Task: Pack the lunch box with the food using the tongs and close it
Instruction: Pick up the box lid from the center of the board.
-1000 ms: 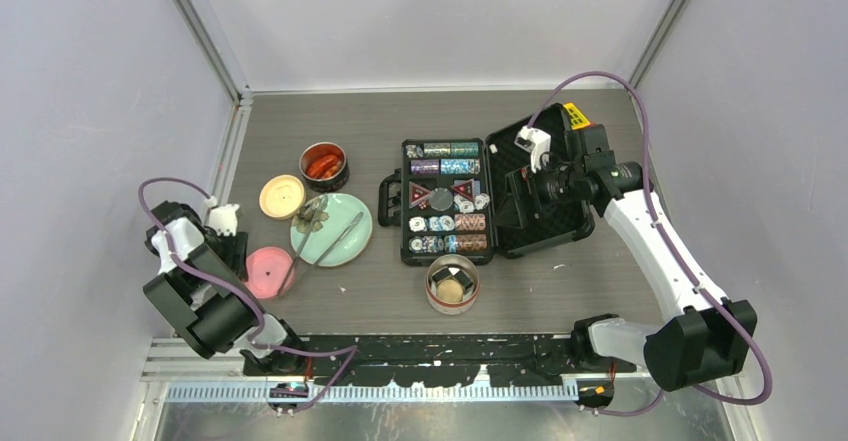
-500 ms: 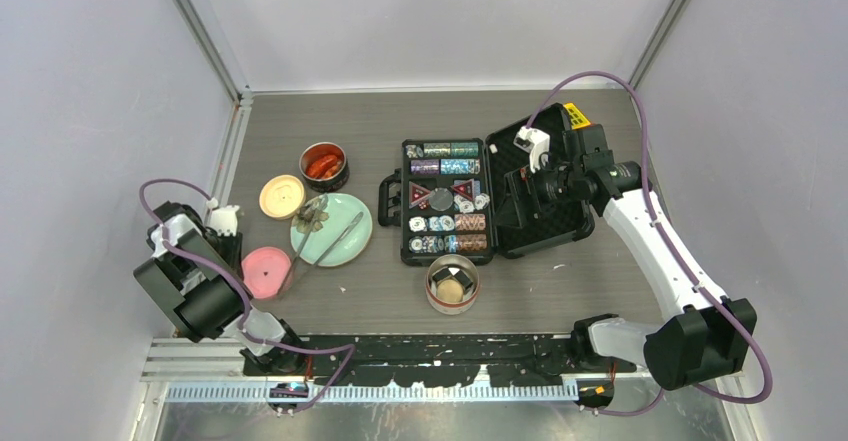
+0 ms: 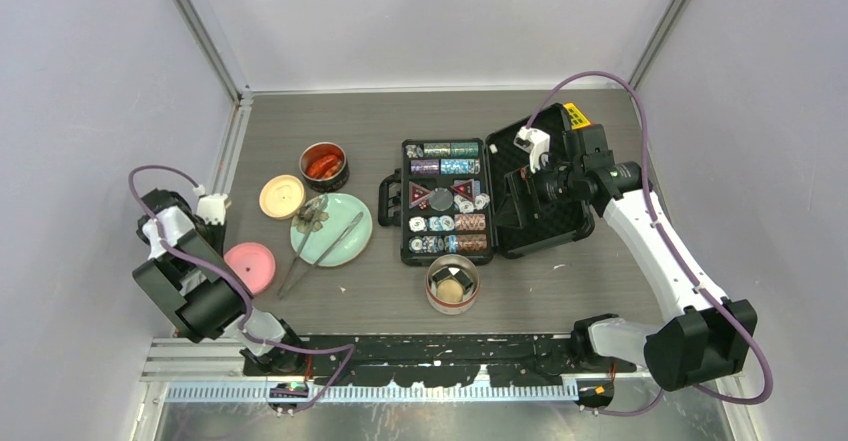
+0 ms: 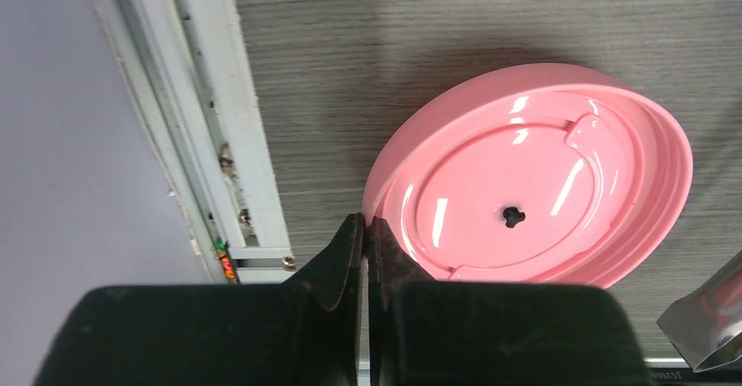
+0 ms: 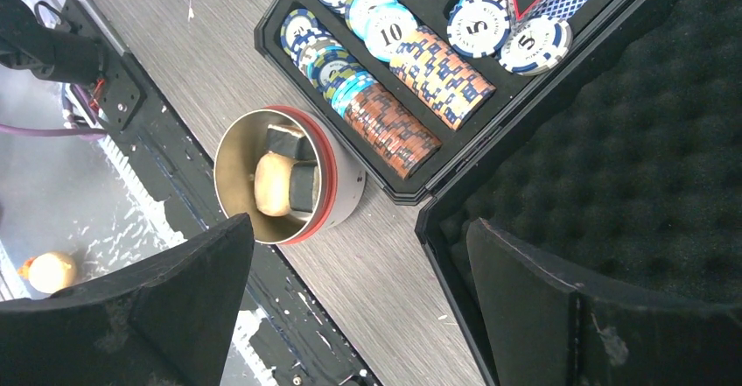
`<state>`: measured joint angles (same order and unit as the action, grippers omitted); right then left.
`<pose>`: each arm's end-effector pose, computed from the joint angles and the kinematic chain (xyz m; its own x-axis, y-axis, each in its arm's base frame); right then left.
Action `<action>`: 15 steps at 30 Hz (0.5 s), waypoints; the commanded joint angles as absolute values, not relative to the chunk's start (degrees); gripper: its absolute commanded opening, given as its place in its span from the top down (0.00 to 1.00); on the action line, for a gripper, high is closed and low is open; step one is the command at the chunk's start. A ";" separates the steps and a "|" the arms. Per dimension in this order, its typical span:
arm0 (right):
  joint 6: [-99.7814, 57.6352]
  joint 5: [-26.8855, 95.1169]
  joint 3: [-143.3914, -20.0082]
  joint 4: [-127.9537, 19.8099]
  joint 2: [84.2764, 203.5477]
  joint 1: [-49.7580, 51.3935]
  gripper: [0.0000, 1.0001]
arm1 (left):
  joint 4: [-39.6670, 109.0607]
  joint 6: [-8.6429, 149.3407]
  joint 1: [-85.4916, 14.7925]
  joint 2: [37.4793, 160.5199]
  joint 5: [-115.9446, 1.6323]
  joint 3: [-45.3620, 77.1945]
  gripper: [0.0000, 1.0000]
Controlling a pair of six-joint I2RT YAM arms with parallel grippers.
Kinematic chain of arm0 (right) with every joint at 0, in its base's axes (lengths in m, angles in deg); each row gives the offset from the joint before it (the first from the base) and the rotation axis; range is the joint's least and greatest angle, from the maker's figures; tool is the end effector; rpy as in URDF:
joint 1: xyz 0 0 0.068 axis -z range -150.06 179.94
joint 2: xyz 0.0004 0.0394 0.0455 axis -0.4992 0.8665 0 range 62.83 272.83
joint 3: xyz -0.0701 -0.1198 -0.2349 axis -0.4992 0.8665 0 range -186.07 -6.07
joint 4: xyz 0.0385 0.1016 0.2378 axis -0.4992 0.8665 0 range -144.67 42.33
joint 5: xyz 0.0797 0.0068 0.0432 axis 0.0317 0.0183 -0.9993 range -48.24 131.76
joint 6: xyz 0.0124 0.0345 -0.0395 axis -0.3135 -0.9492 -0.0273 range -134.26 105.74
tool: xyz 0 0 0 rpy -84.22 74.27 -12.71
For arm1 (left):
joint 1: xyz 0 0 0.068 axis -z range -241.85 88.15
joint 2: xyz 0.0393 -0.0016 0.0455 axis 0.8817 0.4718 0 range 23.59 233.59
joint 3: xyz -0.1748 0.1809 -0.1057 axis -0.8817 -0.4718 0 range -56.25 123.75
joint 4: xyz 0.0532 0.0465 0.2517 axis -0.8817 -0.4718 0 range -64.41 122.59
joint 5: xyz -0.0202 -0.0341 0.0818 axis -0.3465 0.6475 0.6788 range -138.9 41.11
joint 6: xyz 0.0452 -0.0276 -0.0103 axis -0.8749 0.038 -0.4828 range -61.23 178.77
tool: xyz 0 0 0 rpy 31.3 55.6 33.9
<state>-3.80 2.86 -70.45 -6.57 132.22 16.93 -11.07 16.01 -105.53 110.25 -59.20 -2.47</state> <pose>0.2262 0.0753 0.3178 -0.6677 -0.2993 -0.6816 -0.6750 0.6295 0.3849 0.1983 0.1806 0.1885 -0.9573 0.0094 -0.2890 0.0007 0.9995 0.0303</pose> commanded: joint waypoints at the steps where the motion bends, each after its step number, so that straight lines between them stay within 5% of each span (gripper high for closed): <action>1: -2.44 3.39 -71.99 -7.69 130.33 16.72 0.04 | -13.55 15.67 -105.92 106.97 -60.15 0.70 1.00; 15: -3.91 2.87 -72.06 -9.18 130.33 16.47 0.04 | -20.67 18.83 -104.79 103.12 -67.17 7.99 1.00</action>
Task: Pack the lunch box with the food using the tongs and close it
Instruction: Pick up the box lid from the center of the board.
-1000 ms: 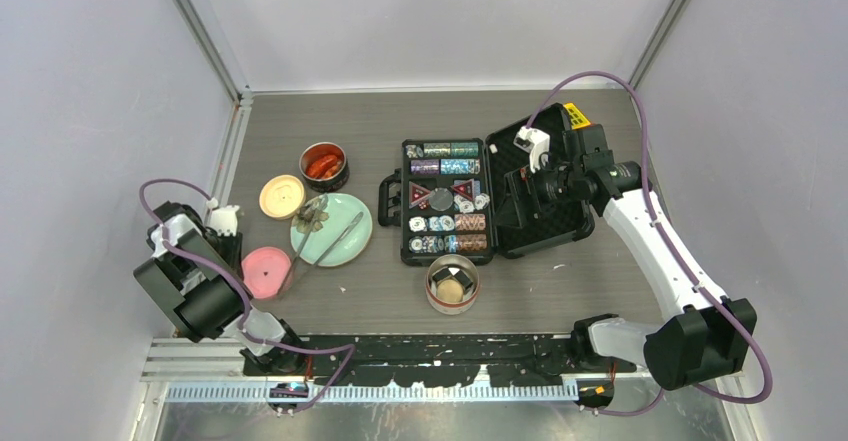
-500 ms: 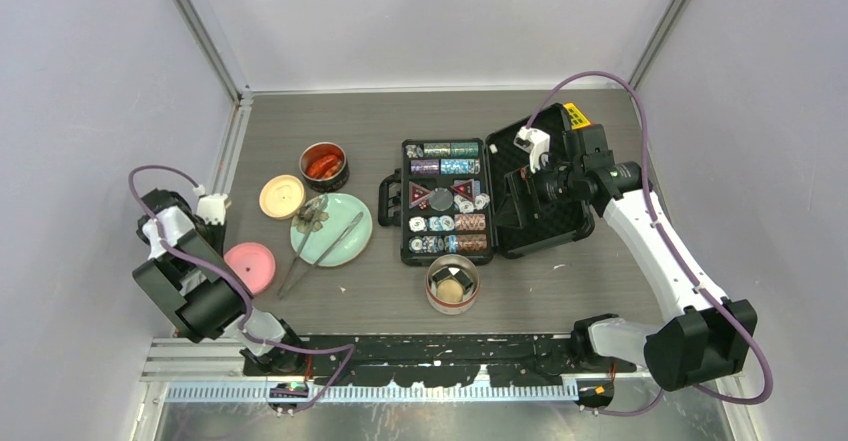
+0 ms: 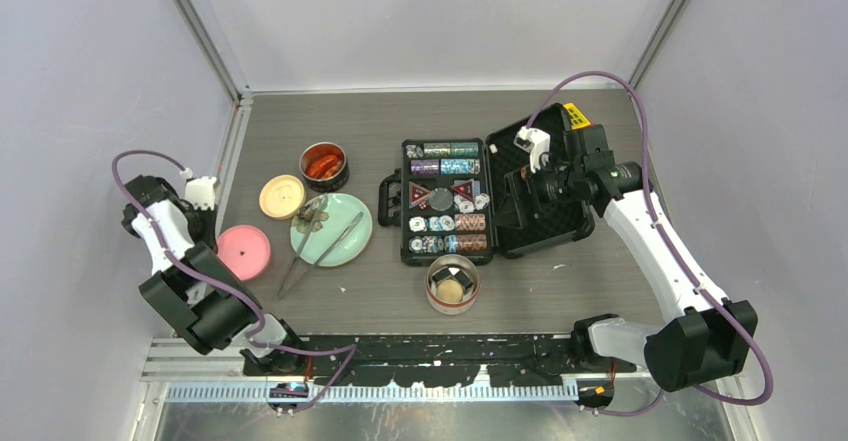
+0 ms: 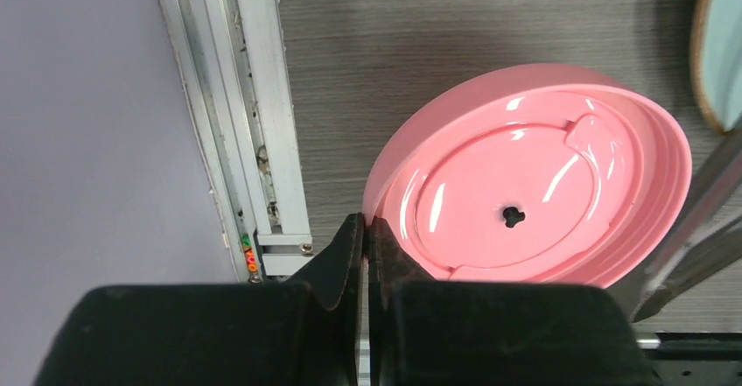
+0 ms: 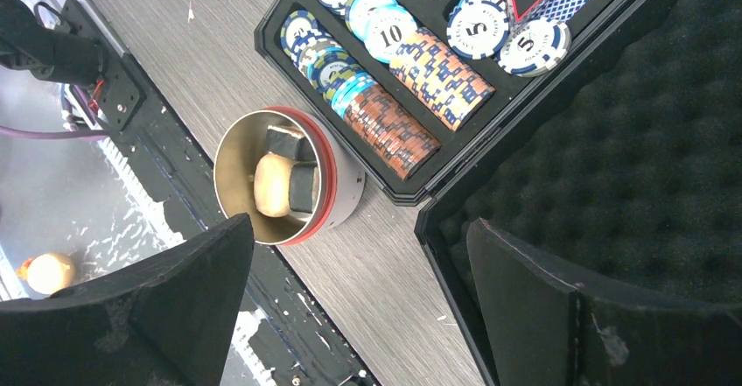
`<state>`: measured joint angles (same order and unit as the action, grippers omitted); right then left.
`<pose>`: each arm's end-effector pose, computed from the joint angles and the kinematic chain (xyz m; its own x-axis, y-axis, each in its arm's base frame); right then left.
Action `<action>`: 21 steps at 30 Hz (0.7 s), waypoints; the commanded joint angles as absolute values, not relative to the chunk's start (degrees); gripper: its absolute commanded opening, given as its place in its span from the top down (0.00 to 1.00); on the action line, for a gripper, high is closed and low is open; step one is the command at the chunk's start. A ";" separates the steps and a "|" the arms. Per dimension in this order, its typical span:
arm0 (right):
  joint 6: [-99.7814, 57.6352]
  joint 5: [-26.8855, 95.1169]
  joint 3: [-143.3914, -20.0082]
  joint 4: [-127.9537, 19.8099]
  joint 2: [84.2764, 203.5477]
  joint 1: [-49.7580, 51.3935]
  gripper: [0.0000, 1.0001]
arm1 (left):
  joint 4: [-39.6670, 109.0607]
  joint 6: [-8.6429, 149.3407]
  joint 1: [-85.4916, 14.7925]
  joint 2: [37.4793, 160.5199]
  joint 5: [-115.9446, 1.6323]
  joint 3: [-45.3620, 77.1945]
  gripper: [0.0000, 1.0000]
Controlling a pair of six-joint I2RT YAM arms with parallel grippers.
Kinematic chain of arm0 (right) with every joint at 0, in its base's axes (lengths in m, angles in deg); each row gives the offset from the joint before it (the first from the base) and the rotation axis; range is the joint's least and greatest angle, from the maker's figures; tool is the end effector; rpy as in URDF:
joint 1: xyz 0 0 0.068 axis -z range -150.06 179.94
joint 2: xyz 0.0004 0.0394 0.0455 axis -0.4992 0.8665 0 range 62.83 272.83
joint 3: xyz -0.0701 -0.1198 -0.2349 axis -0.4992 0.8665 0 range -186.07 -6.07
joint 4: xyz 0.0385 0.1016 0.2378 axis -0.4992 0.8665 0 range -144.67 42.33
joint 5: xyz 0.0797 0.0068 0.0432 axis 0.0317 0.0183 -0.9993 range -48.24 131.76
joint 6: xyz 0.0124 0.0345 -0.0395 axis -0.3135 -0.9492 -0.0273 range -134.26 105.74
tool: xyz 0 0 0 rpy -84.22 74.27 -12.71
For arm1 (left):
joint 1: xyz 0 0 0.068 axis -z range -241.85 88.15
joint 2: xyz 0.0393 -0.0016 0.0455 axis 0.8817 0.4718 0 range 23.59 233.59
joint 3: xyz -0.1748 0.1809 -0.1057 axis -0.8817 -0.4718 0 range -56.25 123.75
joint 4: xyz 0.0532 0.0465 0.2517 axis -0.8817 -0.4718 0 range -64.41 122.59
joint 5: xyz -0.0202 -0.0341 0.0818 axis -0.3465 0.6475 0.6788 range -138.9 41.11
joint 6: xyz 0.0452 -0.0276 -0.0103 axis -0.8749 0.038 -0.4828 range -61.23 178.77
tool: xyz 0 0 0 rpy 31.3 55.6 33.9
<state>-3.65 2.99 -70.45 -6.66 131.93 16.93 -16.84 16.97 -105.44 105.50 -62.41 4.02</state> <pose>0.2254 0.0750 0.3189 -0.6617 -0.3003 -0.6870 -0.6785 0.6297 0.3783 0.1996 0.1786 0.2376 -0.9210 0.0180 -0.3891 -0.0022 0.9987 0.0514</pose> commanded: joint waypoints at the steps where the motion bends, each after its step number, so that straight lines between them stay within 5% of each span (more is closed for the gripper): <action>1: -4.40 2.97 -72.14 -9.61 130.41 16.28 0.04 | -21.95 19.05 -104.24 102.68 -68.64 8.91 1.00; 7: -2.90 5.78 -76.56 -10.77 131.38 11.84 0.04 | -29.17 23.52 -93.30 96.95 -71.47 13.91 1.00; 21: 29.11 19.88 -97.11 2.55 132.25 4.36 0.03 | -37.94 38.39 -57.11 94.80 -76.73 21.02 1.00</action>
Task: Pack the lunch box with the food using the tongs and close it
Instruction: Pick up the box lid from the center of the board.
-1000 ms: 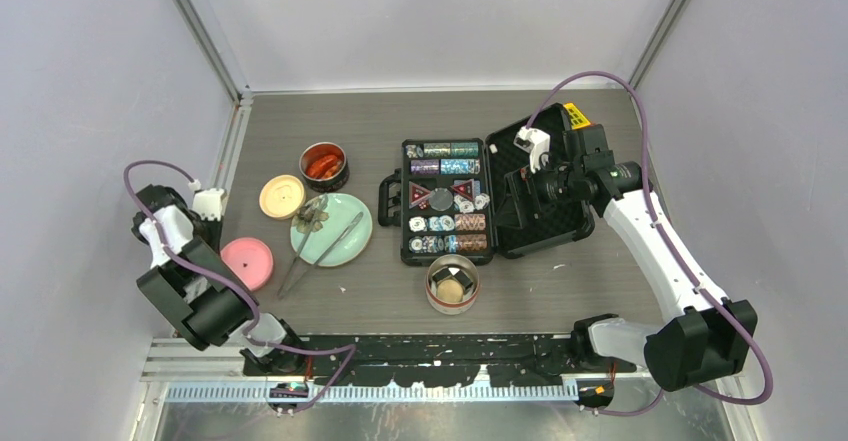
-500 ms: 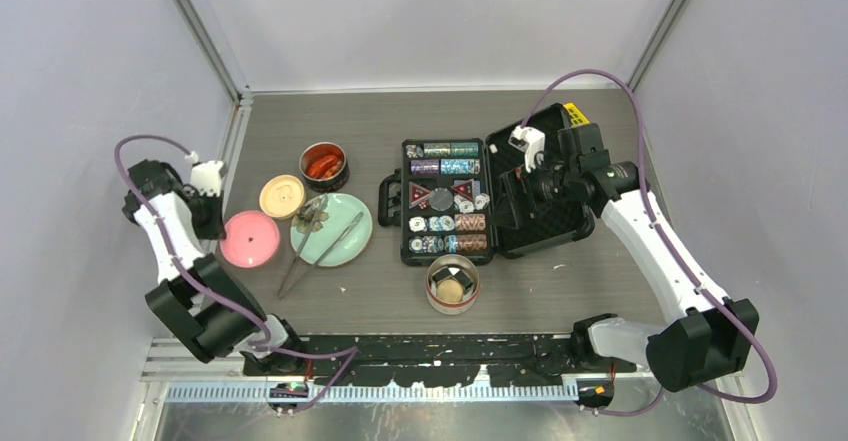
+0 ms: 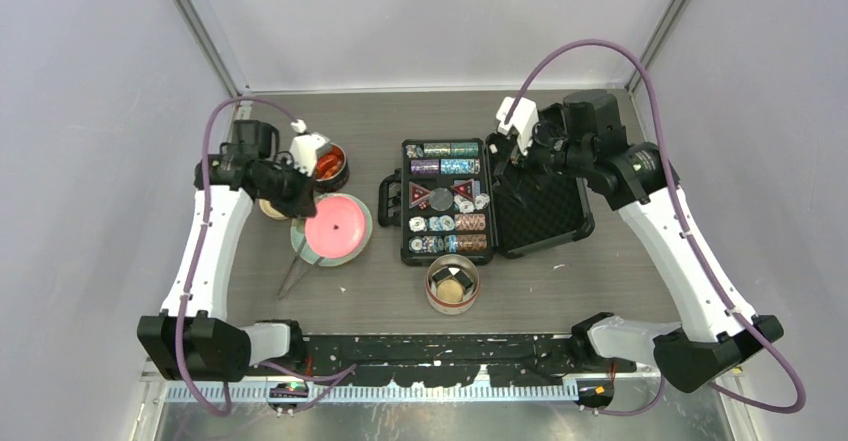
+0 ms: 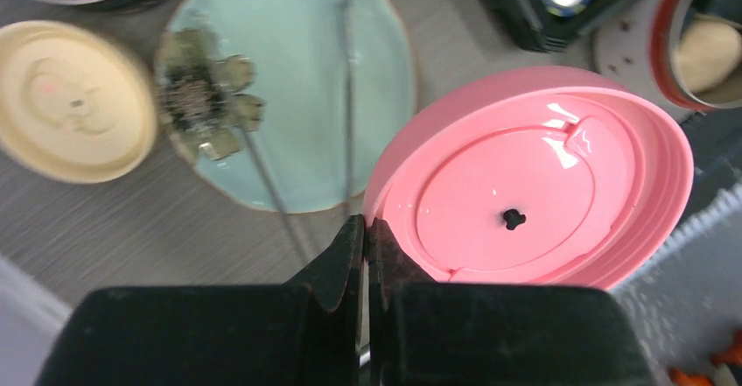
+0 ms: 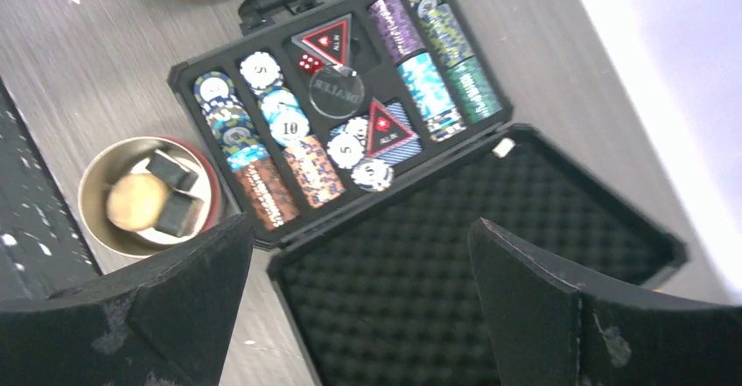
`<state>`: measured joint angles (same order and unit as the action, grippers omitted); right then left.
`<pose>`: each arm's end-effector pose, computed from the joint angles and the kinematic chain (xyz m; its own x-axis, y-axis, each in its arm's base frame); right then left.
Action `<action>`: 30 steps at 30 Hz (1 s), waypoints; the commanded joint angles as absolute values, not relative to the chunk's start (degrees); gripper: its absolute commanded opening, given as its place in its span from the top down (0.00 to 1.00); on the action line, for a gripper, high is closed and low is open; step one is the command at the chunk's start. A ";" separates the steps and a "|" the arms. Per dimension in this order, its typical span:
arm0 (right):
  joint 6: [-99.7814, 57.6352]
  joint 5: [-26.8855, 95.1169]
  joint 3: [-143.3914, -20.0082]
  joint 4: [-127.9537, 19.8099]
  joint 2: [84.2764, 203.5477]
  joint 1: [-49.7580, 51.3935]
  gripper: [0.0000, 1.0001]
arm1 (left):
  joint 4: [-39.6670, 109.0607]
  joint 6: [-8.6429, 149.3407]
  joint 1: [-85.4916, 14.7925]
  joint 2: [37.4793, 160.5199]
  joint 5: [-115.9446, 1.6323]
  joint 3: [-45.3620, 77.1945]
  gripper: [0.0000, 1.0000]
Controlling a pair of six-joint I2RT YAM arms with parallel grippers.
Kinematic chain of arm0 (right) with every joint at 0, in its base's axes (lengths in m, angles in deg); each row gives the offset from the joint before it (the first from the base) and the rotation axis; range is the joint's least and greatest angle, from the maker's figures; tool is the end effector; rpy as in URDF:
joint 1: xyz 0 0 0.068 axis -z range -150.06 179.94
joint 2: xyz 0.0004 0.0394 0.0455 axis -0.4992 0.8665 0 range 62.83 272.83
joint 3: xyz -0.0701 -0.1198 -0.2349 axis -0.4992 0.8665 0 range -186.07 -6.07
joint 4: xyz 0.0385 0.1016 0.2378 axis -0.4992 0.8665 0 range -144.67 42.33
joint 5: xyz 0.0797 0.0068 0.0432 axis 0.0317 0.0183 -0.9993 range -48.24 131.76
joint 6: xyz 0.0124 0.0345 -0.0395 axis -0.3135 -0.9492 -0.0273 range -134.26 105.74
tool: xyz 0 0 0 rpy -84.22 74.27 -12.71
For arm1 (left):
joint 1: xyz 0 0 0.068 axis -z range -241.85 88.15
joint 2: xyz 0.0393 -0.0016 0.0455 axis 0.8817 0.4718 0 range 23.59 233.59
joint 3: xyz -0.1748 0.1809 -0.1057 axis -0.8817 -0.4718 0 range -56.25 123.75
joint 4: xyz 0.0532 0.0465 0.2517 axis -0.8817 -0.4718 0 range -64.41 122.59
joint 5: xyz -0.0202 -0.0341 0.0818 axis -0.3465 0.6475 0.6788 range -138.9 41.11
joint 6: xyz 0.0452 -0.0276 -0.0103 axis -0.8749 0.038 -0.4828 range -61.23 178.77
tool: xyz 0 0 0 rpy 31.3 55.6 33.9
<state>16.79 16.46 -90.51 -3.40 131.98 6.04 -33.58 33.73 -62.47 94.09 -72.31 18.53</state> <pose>0.2063 0.1081 0.4204 -0.1081 -0.5579 -0.8228 -0.8617 0.4653 -0.2023 0.2219 -0.0117 0.3464 -0.7241 0.3806 -0.5752 0.5339 0.8372 -0.1182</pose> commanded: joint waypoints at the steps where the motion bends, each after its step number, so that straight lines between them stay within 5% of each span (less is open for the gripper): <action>1: 29.92 19.79 -98.03 3.20 131.61 3.68 0.03 | -38.69 38.67 -56.03 95.05 -78.23 21.44 1.00; 8: 46.02 15.86 -87.41 -5.19 119.61 -9.04 0.03 | -40.97 41.76 -49.83 97.23 -85.10 24.07 1.00; 18: 60.49 32.66 -78.00 -14.10 120.52 -38.78 0.11 | -39.92 45.58 -39.43 98.53 -86.19 24.05 1.00; 30: 68.32 38.94 -70.06 -26.81 126.10 -46.34 0.25 | -40.92 45.49 -35.04 99.97 -89.56 23.21 1.00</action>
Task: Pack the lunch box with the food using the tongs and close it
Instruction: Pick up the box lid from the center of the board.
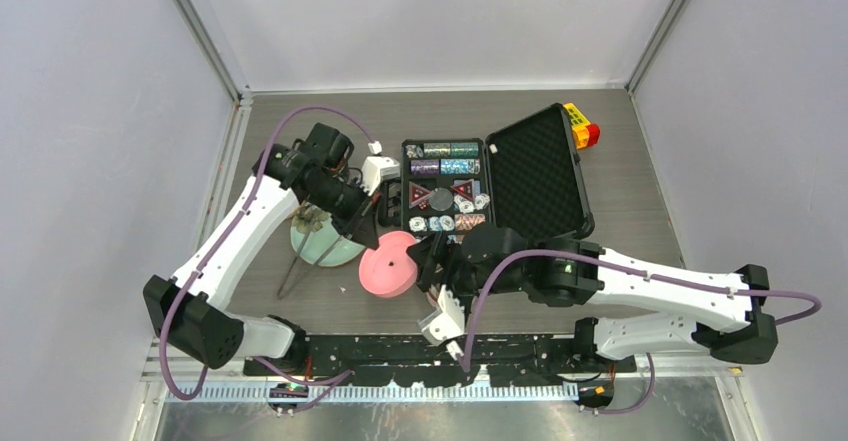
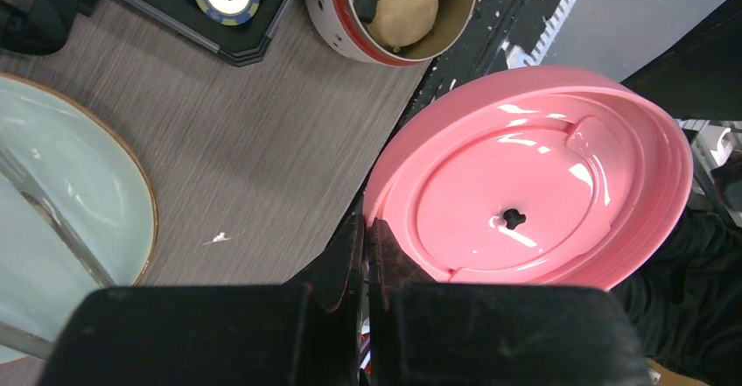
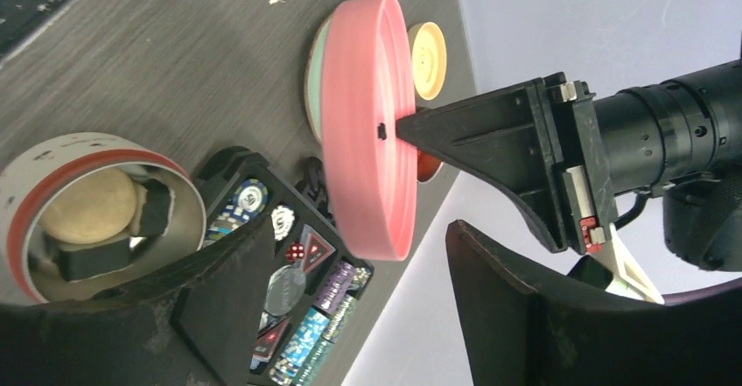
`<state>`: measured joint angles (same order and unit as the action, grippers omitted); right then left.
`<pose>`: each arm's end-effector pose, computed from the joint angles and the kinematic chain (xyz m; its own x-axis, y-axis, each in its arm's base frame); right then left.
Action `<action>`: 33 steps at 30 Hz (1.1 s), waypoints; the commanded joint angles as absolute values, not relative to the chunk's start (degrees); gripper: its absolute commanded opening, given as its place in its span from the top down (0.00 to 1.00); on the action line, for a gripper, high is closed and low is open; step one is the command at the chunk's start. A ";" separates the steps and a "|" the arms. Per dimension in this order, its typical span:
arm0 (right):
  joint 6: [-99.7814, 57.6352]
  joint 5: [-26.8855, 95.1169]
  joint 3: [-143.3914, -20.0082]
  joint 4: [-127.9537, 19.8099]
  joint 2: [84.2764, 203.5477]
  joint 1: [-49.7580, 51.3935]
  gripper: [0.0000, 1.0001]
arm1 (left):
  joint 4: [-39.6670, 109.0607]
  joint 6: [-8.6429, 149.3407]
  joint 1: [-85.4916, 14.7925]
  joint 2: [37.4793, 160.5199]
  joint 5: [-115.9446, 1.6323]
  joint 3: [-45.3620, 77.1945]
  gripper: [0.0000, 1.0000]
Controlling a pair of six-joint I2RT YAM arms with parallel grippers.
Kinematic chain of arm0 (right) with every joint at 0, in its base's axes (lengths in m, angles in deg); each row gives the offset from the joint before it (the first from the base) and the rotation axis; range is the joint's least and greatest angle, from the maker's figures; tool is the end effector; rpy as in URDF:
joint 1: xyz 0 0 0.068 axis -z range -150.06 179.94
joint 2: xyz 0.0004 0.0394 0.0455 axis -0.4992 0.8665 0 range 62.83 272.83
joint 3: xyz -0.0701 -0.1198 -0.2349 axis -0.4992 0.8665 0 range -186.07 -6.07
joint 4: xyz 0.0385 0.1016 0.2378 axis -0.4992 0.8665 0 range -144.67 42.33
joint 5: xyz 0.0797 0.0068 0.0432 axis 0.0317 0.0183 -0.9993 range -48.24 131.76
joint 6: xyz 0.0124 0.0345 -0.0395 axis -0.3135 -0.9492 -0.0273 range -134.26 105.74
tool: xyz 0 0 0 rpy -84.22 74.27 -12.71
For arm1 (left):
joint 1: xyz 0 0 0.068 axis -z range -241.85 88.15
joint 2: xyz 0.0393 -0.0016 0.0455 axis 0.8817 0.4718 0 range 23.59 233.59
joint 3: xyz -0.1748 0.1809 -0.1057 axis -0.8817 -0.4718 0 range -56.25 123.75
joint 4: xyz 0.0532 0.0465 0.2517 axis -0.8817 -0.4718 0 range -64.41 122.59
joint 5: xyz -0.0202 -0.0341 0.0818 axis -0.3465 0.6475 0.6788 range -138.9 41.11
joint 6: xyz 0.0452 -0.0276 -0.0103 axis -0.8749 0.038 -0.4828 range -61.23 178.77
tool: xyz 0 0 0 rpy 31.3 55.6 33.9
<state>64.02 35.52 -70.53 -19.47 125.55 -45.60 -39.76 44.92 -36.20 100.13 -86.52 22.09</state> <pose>0.0544 0.2269 0.3553 0.9367 -0.2655 -0.2282 -0.3349 -0.4901 -0.8047 0.2028 -0.1214 0.3416 -0.6994 0.5462 -0.4610 0.7143 0.5101 -0.4792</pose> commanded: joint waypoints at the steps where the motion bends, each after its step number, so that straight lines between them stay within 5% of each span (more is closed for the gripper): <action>1: 68.80 39.58 -69.79 -27.44 126.53 -46.45 0.27 | -40.91 45.50 -34.84 100.06 -89.68 23.09 1.00; 10: 68.83 38.99 -69.53 -26.99 126.90 -46.55 0.63 | -41.48 45.07 -34.16 100.92 -91.04 23.29 0.98; 16: 51.51 42.51 -74.87 -24.99 128.61 -46.37 0.94 | -40.13 45.39 -36.23 99.08 -87.89 25.35 0.48; 23: 29.61 39.17 -83.65 -21.91 132.08 -35.21 1.00 | -33.00 48.13 -49.02 94.15 -91.54 27.02 0.18; 33: 7.37 26.98 -109.57 -3.46 151.96 -10.34 0.99 | -23.39 54.35 -55.92 95.09 -96.22 27.88 0.14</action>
<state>19.54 32.61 -99.03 -11.10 145.55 -15.31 -29.99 50.10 -54.41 95.03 -92.71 27.40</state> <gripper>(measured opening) 0.298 0.857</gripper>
